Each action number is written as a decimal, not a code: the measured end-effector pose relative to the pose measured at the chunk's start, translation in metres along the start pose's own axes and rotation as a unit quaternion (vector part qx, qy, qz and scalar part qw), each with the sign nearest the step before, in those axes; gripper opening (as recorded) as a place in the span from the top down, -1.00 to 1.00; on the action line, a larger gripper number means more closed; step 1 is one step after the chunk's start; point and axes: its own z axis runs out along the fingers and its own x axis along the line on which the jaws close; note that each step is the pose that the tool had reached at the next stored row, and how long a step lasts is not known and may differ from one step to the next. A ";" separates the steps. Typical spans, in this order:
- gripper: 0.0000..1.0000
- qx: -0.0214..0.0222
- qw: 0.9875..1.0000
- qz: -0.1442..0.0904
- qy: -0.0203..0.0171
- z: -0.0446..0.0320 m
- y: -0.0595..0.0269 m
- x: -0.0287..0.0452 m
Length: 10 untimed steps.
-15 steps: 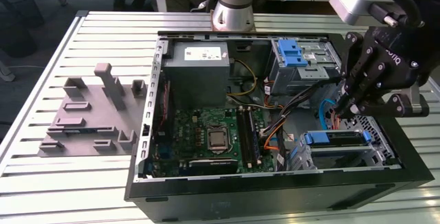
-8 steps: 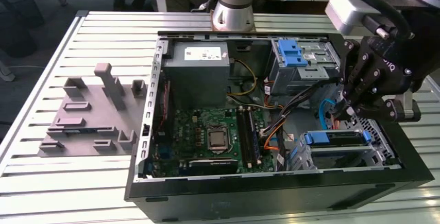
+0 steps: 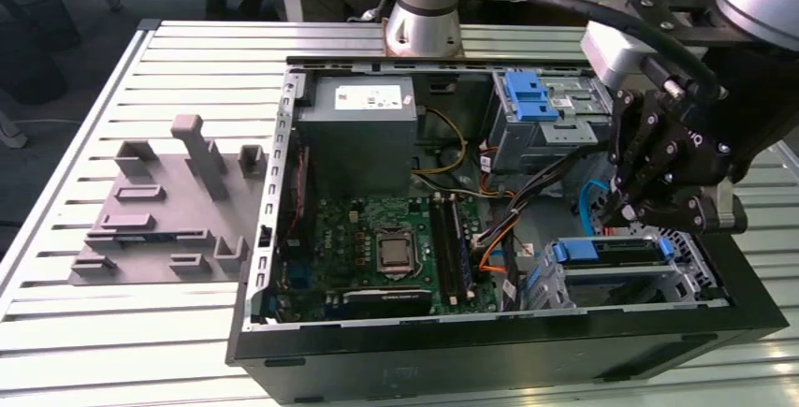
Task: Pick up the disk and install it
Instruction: 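Insert the disk into the insertion slot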
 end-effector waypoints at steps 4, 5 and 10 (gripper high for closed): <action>0.79 0.000 1.000 0.000 0.000 0.0074 -0.0001 0.0000; 0.79 0.000 1.000 0.000 0.000 0.0091 -0.0002 0.0000; 0.79 0.000 1.000 0.000 0.000 0.0122 -0.0002 0.0000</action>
